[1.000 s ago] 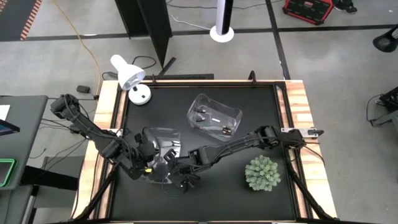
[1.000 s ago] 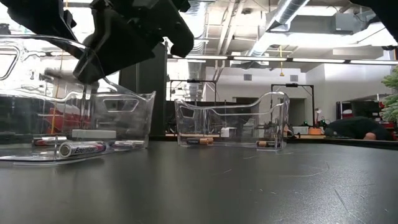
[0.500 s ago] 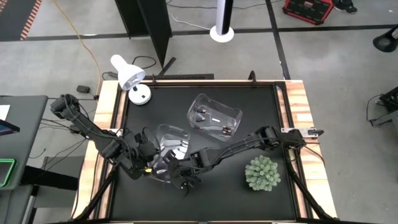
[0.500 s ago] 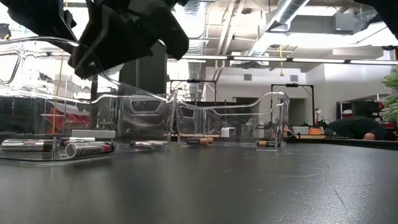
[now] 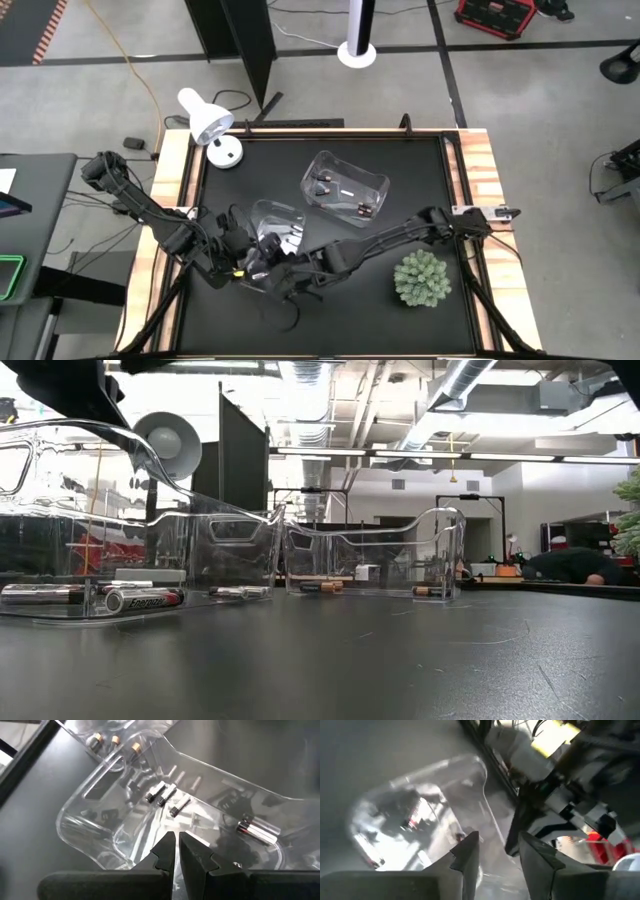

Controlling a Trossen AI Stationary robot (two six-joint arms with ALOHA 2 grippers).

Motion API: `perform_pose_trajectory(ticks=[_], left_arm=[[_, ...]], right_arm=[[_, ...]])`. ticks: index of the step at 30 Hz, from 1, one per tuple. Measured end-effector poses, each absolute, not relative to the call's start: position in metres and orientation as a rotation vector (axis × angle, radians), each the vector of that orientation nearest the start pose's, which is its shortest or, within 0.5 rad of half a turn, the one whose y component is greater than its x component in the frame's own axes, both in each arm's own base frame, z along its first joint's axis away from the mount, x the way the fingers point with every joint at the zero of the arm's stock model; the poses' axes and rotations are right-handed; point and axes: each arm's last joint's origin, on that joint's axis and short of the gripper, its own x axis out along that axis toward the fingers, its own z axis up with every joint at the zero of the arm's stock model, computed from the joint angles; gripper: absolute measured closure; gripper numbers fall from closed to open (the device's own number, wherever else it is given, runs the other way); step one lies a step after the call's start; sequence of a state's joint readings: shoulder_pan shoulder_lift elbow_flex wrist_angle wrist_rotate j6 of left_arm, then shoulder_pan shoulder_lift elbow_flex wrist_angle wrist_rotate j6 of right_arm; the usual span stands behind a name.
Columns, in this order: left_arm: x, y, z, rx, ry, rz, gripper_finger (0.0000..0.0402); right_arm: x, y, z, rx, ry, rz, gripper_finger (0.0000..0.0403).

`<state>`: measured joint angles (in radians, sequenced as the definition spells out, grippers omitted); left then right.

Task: Sort batteries
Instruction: Adjust the two transparent bins to the center of the table

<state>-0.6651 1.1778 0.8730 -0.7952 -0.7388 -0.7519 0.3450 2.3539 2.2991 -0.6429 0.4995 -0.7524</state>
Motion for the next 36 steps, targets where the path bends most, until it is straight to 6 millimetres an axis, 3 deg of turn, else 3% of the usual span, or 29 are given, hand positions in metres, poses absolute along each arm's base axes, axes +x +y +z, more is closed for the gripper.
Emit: perform_pose_trajectory(ticks=[3, 5, 12, 22, 36], left_arm=[[0.178, -0.114, 0.252, 0.019, 0.724, 0.377, 0.0381], [0.178, -0.114, 0.252, 0.035, 0.713, 0.387, 0.0381], [0.179, -0.113, 0.253, 0.043, 0.700, 0.400, 0.0381], [0.178, -0.114, 0.253, 0.026, 0.706, 0.395, 0.0381], [0.178, -0.116, 0.253, 0.021, 0.699, 0.383, 0.0381]], right_arm=[[0.496, 0.165, 0.285, -0.918, 0.692, 0.074, 0.0265], [0.494, 0.155, 0.283, -0.858, 0.757, 0.050, 0.0284], [0.486, 0.125, 0.277, -0.716, 0.933, -0.033, 0.0392], [0.481, 0.115, 0.297, -0.648, 0.885, -0.084, 0.0401], [0.495, 0.128, 0.317, -0.521, 0.621, 0.069, 0.0402]])
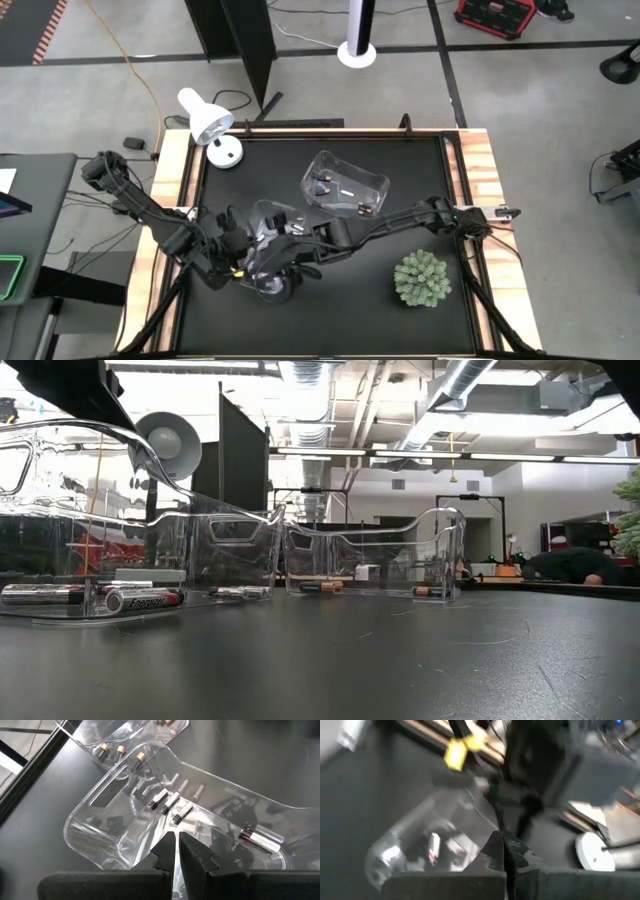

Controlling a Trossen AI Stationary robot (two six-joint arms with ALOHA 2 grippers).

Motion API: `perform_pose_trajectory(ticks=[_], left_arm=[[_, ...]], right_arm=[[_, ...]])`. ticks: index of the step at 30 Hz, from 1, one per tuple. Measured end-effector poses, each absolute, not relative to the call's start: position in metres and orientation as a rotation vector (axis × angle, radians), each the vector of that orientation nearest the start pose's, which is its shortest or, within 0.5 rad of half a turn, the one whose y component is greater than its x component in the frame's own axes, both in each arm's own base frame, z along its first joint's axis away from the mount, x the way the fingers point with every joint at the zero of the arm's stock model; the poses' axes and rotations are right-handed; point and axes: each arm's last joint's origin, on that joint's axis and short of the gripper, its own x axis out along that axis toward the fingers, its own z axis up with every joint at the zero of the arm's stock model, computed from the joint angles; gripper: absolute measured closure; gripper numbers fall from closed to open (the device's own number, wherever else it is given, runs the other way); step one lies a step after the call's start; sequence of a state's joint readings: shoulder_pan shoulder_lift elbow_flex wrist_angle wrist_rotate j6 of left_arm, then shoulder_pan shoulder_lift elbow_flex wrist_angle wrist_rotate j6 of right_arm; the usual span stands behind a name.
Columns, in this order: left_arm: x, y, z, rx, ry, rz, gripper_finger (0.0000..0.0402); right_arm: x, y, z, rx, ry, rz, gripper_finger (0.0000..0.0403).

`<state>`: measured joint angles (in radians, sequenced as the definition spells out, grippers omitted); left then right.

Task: Sort batteries
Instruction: Adjust the two transparent bins to the center of the table

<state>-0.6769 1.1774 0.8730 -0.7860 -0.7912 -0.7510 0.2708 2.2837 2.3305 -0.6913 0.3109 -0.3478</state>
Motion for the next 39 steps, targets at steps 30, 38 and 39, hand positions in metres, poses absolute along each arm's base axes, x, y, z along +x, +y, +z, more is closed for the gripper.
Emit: perform_pose_trajectory(ticks=[30, 38, 39], left_arm=[[0.175, -0.128, 0.259, 0.039, 0.555, 0.405, 0.0381], [0.176, -0.128, 0.260, 0.034, 0.549, 0.405, 0.0381], [0.176, -0.128, 0.260, 0.033, 0.549, 0.405, 0.0381]], right_arm=[[0.455, 0.109, 0.397, -0.444, 0.455, 0.109, 0.0403], [0.426, 0.076, 0.427, -0.426, 0.446, 0.040, 0.0403], [0.421, 0.071, 0.429, -0.420, 0.432, 0.027, 0.0403]])
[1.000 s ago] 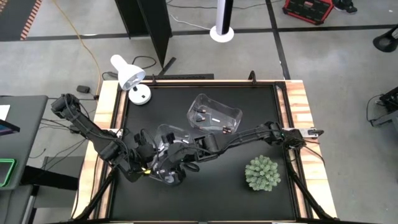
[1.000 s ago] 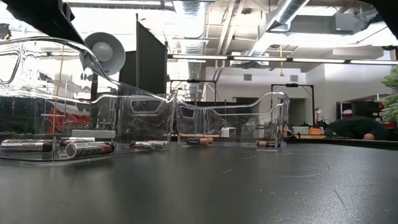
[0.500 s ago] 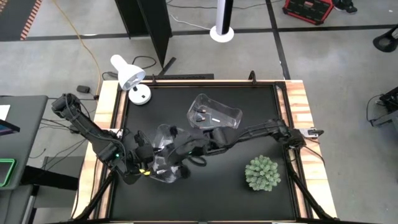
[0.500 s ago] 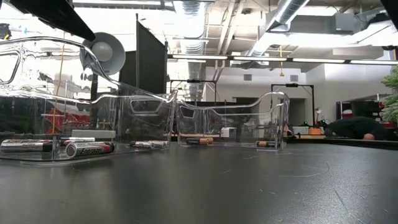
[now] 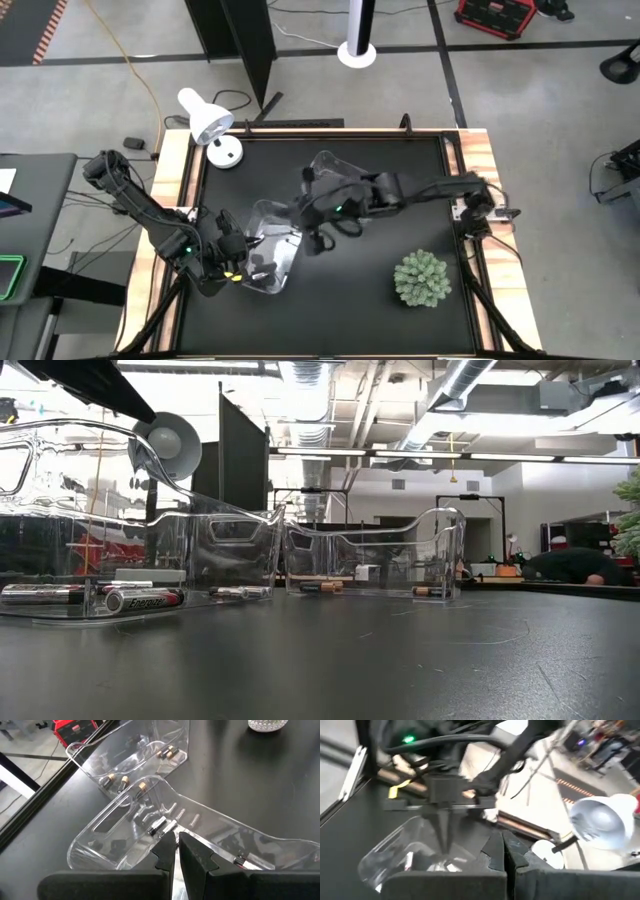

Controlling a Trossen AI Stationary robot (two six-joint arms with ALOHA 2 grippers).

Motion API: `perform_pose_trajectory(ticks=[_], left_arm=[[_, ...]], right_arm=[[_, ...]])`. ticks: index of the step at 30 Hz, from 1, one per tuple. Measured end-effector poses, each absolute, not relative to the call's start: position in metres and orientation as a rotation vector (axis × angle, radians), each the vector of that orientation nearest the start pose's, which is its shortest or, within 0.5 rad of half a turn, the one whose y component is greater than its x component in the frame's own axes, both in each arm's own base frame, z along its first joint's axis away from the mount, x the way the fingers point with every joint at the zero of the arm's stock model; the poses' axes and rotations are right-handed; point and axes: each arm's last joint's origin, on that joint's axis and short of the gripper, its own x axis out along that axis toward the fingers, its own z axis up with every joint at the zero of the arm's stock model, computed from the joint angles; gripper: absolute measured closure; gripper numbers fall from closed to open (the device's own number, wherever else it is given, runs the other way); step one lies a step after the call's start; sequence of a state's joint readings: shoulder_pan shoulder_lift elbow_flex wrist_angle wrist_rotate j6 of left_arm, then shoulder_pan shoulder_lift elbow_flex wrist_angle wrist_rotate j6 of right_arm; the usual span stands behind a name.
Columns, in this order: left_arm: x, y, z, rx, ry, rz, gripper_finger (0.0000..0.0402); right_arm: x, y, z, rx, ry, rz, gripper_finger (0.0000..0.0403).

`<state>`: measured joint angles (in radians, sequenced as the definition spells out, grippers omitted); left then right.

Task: Sort batteries
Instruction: Adjust the two transparent bins to the center of the table

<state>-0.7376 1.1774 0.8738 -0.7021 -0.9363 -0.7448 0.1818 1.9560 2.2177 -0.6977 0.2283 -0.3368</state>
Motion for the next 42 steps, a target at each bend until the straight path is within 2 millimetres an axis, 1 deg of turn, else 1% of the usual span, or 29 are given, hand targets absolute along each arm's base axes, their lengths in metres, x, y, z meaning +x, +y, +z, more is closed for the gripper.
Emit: perform_pose_trajectory(ticks=[3, 5, 7, 10, 14, 16, 20, 24, 29, 31, 36, 40, 42], left_arm=[[0.176, -0.128, 0.260, 0.030, 0.547, 0.404, 0.0381], [0.176, -0.128, 0.260, 0.029, 0.546, 0.404, 0.0381], [0.176, -0.128, 0.260, 0.029, 0.544, 0.405, 0.0381], [0.176, -0.128, 0.260, 0.021, 0.536, 0.414, 0.0381], [0.176, -0.128, 0.260, 0.009, 0.538, 0.414, 0.0381], [0.175, -0.128, 0.259, 0.001, 0.556, 0.401, 0.0381], [0.174, -0.127, 0.256, -0.067, 0.616, 0.393, 0.0381], [0.175, -0.127, 0.241, -0.171, 0.761, 0.425, 0.0381], [0.174, -0.131, 0.218, -0.265, 0.951, 0.525, 0.0381], [0.172, -0.131, 0.213, -0.299, 0.992, 0.570, 0.0381], [0.168, -0.135, 0.212, -0.362, 0.998, 0.596, 0.0381], [0.163, -0.137, 0.216, -0.401, 0.990, 0.584, 0.0381], [0.161, -0.138, 0.218, -0.414, 0.983, 0.580, 0.0381]], right_arm=[[0.402, 0.054, 0.429, -0.396, 0.362, -0.019, 0.0403], [0.381, 0.042, 0.427, -0.374, 0.308, -0.051, 0.0403], [0.354, 0.033, 0.417, -0.352, 0.266, -0.082, 0.0403], [0.315, 0.022, 0.393, -0.281, 0.222, -0.127, 0.0403], [0.268, 0.012, 0.351, -0.159, 0.232, -0.210, 0.0403], [0.249, 0.009, 0.331, -0.127, 0.269, -0.252, 0.0403], [0.223, 0.004, 0.299, -0.081, 0.390, -0.333, 0.0403], [0.209, -0.013, 0.280, -0.033, 0.548, -0.473, 0.0403], [0.209, -0.038, 0.264, -0.011, 0.690, -0.577, 0.0403], [0.209, -0.048, 0.258, -0.010, 0.746, -0.600, 0.0403], [0.208, -0.077, 0.245, 0.039, 0.847, -0.637, 0.0403], [0.205, -0.098, 0.234, 0.094, 0.916, -0.625, 0.0403], [0.204, -0.105, 0.230, 0.128, 0.935, -0.592, 0.0403]])
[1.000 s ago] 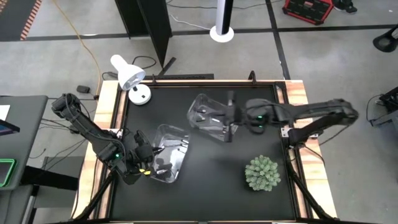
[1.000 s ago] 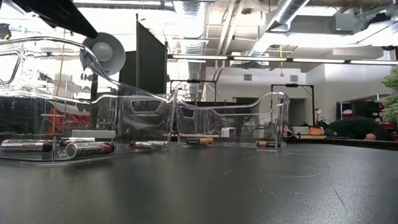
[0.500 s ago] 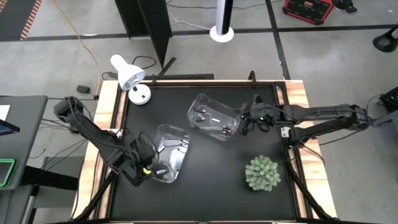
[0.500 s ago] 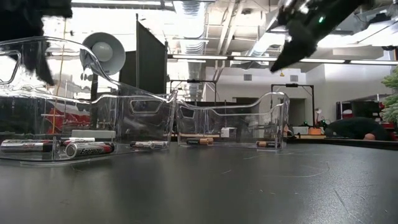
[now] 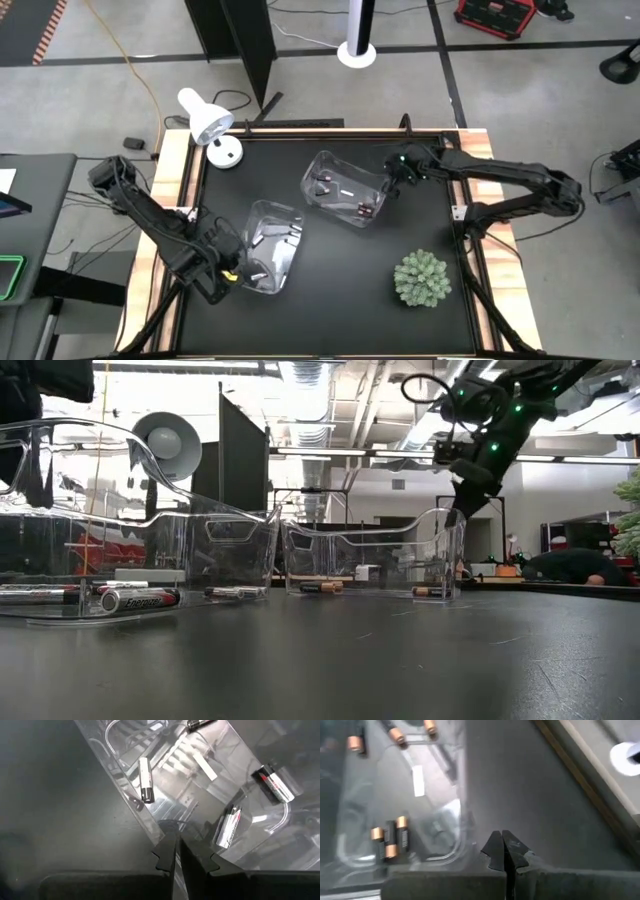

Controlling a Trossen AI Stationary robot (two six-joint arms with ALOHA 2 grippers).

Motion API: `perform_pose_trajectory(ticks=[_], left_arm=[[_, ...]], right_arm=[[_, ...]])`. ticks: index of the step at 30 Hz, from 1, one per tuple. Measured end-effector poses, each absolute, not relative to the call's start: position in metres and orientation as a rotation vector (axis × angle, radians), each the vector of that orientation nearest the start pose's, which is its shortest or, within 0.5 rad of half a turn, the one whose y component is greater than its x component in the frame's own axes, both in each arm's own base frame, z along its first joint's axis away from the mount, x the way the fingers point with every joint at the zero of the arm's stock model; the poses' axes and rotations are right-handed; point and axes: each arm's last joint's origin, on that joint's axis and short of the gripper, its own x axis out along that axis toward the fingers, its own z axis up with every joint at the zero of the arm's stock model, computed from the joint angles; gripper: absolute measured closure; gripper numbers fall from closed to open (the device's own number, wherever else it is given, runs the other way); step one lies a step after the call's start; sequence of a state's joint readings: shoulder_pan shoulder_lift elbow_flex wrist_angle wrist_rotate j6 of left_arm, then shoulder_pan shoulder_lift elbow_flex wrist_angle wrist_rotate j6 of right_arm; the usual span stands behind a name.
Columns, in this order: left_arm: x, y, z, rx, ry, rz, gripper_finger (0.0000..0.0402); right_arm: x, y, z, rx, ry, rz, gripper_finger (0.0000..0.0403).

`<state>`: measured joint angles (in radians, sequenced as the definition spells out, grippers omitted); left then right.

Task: Sort batteries
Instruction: Adjust the two transparent bins to the center of the table

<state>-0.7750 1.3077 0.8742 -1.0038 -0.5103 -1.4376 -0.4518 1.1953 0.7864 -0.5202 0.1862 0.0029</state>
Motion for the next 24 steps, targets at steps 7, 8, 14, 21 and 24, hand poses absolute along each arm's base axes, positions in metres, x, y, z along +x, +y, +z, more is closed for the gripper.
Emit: perform_pose_trajectory(ticks=[7, 8, 14, 21, 24], left_arm=[[0.161, -0.140, 0.220, -0.425, 0.936, 0.568, 0.0381], [0.162, -0.140, 0.220, -0.422, 0.933, 0.563, 0.0381], [0.161, -0.140, 0.220, -0.407, 0.934, 0.565, 0.0381], [0.160, -0.138, 0.233, -0.362, 0.915, 0.575, 0.0381], [0.161, -0.139, 0.244, -0.324, 0.886, 0.560, 0.0381]], right_arm=[[0.205, -0.106, 0.220, 0.214, 0.992, -0.470, 0.0403], [0.205, -0.104, 0.219, 0.218, 1.004, -0.452, 0.0403], [0.213, -0.079, 0.220, 0.197, 1.015, -0.356, 0.0403], [0.222, -0.049, 0.220, 0.164, 1.020, -0.250, 0.0403], [0.224, -0.039, 0.220, 0.159, 1.020, -0.221, 0.0403]])
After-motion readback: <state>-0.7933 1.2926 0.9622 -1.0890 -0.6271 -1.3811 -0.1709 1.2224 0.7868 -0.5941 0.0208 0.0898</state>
